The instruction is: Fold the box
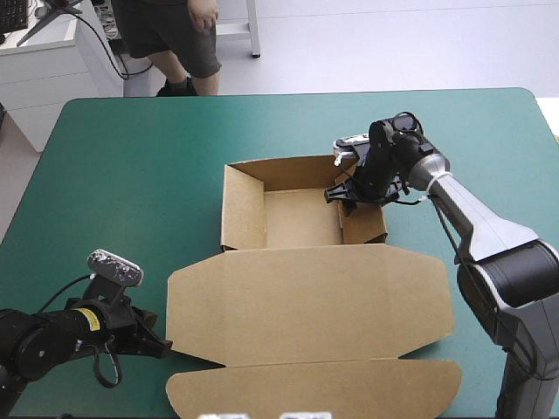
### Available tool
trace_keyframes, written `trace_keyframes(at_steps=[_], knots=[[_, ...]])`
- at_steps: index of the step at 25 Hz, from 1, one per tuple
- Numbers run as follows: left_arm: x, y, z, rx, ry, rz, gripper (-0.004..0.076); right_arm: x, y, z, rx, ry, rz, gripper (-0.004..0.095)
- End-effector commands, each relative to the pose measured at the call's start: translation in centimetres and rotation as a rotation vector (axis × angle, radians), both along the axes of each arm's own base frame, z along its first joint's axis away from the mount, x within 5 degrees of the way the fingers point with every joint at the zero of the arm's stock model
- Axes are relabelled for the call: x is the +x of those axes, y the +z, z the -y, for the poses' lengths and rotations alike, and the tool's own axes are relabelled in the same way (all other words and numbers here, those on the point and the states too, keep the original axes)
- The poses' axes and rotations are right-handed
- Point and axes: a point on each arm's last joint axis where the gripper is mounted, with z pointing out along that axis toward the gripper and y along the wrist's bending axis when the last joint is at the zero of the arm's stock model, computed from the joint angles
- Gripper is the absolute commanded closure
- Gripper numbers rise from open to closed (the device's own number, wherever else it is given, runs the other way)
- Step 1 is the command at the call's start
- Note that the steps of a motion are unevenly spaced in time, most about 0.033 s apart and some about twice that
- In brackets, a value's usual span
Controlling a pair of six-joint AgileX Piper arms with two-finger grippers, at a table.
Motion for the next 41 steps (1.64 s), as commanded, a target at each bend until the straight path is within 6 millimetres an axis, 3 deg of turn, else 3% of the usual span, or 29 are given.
trace_keyframes(at_steps=[1,4,13,19,22,26,29,33,36,38,41], knots=[[0.2,1.0,0.3,-0.043,0.004,0.05,0.0732,-0.5,2.9,0.1,0.03,-0.005,0.083,0.0631],[0.2,1.0,0.3,-0.043,0.004,0.05,0.0732,-0.5,2.9,0.1,0.033,-0.007,0.082,0.0908],[0.2,1.0,0.3,-0.043,0.004,0.05,0.0732,-0.3,3.2,0.4,-0.007,0.001,0.112,0.0927],[0.3,1.0,0.2,-0.04,0.005,0.051,0.0732,0.7,5.6,3.5,-0.151,-0.034,0.239,0.0927],[0.3,1.0,0.2,-0.04,0.005,0.051,0.0732,1.6,7.3,7.0,-0.161,-0.106,0.297,0.0927],[0.3,1.0,0.2,-0.029,0.005,0.055,0.0732,2.4,9.1,13.2,-0.18,-0.247,0.344,0.0927],[0.3,1.0,0.2,-0.03,0.005,0.057,0.0732,1.9,9.7,21.0,-0.21,-0.42,0.344,0.0927],[0.3,1.0,0.2,-0.03,0.005,0.057,0.0732,-0.1,9.7,28.8,-0.234,-0.609,0.336,0.0926],[0.3,1.0,0.2,-0.03,0.005,0.057,0.0732,-1.5,9.7,32.3,-0.201,-0.681,0.331,0.0924],[0.3,1.0,0.2,-0.03,0.005,0.057,0.0732,-2.1,9.7,33.6,-0.179,-0.697,0.337,0.0911],[0.3,1.0,0.2,-0.03,0.005,0.057,0.0732,-2.6,9.7,34.7,-0.182,-0.726,0.353,0.0742]])
